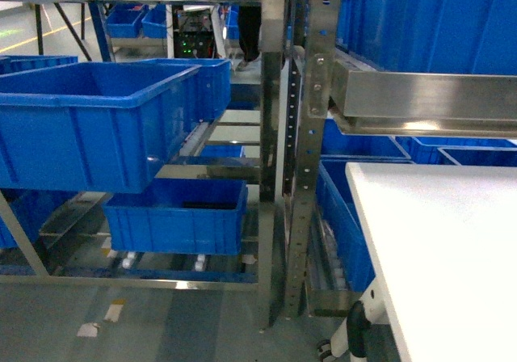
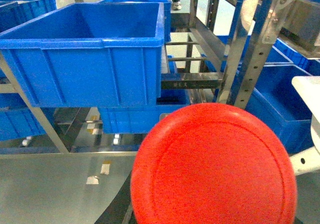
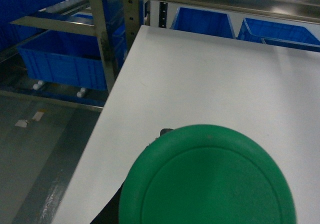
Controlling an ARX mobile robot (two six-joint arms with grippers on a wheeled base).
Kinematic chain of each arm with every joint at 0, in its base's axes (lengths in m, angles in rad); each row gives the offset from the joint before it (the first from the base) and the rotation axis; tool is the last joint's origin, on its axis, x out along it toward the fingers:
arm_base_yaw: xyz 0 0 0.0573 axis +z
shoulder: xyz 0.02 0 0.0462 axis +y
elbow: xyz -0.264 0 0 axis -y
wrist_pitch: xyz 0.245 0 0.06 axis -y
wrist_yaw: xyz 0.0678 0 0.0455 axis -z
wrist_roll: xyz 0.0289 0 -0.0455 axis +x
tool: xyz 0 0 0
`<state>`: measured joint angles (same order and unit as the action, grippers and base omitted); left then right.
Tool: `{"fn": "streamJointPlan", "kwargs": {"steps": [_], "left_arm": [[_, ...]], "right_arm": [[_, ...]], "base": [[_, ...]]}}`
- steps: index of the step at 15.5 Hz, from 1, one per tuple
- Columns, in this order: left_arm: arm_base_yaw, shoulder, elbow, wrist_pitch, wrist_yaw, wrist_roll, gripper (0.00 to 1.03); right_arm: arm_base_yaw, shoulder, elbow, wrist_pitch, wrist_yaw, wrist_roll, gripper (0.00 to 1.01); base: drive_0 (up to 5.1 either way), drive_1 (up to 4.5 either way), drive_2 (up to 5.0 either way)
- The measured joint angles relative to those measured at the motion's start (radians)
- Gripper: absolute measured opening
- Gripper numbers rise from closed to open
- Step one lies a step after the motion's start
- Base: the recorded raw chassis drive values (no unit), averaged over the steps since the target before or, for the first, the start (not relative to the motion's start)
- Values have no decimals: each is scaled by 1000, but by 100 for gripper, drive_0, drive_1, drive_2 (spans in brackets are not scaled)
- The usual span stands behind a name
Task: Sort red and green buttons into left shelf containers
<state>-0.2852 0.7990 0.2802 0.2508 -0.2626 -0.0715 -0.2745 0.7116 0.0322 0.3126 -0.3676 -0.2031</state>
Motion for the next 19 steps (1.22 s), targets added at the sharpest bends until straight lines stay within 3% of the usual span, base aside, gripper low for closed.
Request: {"fn": "streamJointPlan", "kwargs": {"steps": [19], "left_arm": [[-1,0,0,-2,1,0,26]], "right_arm": [[0,1,0,-2,0,0,26]], "base": [[-500,245,245]]}}
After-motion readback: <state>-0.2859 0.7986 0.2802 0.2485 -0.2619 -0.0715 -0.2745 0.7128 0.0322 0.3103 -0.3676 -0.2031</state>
